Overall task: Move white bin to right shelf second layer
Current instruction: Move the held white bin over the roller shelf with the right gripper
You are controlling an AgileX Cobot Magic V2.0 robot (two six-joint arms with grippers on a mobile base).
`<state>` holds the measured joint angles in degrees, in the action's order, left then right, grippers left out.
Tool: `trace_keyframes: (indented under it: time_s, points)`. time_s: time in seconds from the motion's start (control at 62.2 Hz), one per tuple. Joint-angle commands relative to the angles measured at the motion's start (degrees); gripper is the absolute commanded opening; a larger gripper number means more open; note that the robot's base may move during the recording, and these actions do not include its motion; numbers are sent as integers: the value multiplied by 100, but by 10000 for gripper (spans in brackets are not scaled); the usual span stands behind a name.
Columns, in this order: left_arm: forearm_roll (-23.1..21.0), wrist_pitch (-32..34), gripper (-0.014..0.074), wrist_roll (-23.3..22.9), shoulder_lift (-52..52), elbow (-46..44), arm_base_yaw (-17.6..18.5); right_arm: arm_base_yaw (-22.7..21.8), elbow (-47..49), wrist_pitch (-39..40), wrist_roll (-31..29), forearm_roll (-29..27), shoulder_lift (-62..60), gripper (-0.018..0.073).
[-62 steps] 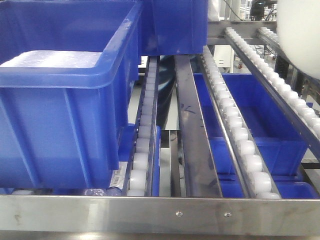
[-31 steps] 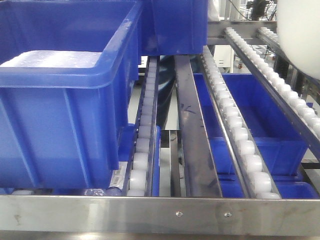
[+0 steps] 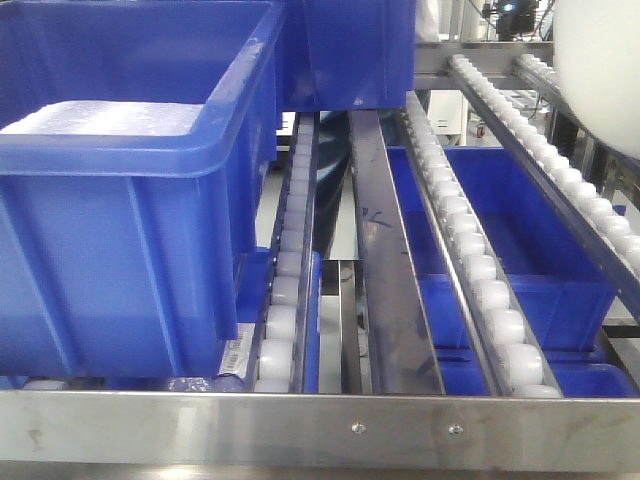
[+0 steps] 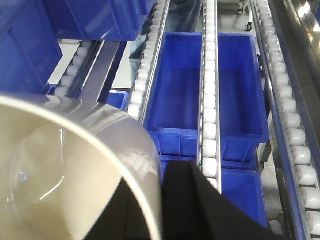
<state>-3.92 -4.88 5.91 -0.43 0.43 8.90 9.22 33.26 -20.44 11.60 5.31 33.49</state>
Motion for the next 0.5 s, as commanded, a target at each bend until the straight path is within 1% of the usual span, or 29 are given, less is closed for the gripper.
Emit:
trace_keyframes:
  time_s: [0.0, 0.129, 0.193, 0.354, 0.482]
  points:
    - [-31, 488, 85, -20, -80, 211, 6, -34, 197, 591, -5, 42, 20, 56]
    - [-31, 488, 85, -20, -80, 211, 6, -34, 213, 584, -5, 42, 221, 56]
    - [-31, 488, 85, -20, -80, 211, 6, -34, 303, 556, -5, 42, 513, 56]
    - [-31, 488, 85, -20, -80, 211, 6, -34, 864, 311, -5, 42, 1503, 56]
    - [-31, 488, 85, -20, -80, 211, 6, -34, 1307, 296, -5, 42, 2238, 56]
